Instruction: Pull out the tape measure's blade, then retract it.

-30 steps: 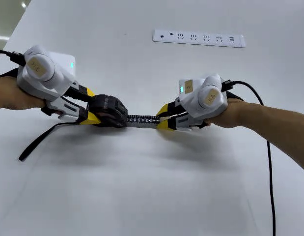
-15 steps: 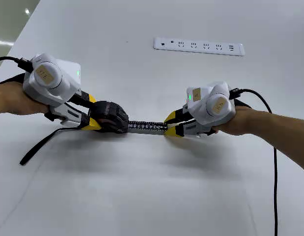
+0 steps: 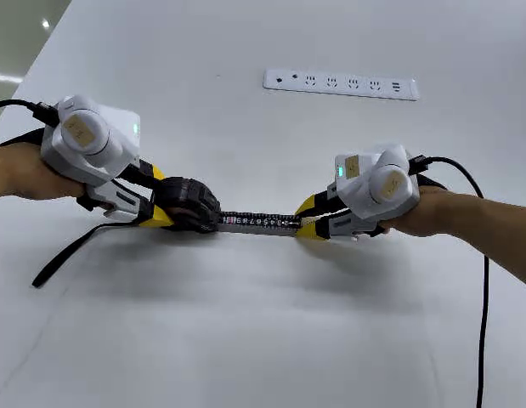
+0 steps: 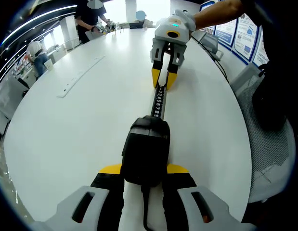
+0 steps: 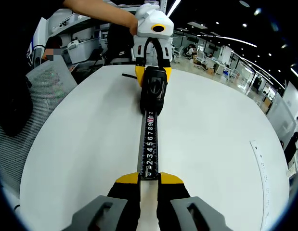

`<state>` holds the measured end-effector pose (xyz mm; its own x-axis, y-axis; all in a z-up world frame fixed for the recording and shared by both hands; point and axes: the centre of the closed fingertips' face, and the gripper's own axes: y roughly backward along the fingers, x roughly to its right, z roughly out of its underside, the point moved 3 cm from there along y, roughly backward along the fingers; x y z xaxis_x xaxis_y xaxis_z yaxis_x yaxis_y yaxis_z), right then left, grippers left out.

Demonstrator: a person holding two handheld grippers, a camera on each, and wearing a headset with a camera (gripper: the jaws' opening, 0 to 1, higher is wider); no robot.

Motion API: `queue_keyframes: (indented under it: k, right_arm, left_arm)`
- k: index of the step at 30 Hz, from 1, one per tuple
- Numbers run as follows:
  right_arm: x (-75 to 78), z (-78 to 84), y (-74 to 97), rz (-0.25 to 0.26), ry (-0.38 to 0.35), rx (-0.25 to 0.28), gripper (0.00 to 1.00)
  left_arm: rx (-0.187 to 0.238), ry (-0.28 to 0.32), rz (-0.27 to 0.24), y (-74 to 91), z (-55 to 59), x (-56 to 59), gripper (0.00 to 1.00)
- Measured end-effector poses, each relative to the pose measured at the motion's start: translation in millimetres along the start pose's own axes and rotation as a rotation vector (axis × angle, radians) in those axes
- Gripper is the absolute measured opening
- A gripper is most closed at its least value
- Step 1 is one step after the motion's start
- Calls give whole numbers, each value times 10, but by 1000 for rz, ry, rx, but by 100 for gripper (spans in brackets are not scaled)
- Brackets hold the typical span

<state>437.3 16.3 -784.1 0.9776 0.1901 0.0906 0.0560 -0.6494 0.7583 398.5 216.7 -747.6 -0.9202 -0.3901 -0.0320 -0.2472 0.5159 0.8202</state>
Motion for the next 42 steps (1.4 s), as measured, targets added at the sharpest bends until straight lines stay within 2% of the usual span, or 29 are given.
queue_keyframes:
  k: [21, 30, 42]
  right_arm:
    - [-51, 149, 187, 5, -9, -31, 8]
    - [-62, 282, 319, 9, -19, -50, 8]
    - [-46, 438, 413, 14, -28, -73, 8]
  left_arm:
    - [-30, -5, 1, -3, -1, -6, 25]
    - [-36, -7, 0, 4, 6, 12, 25]
    - [-41, -5, -4, 11, -7, 22, 25]
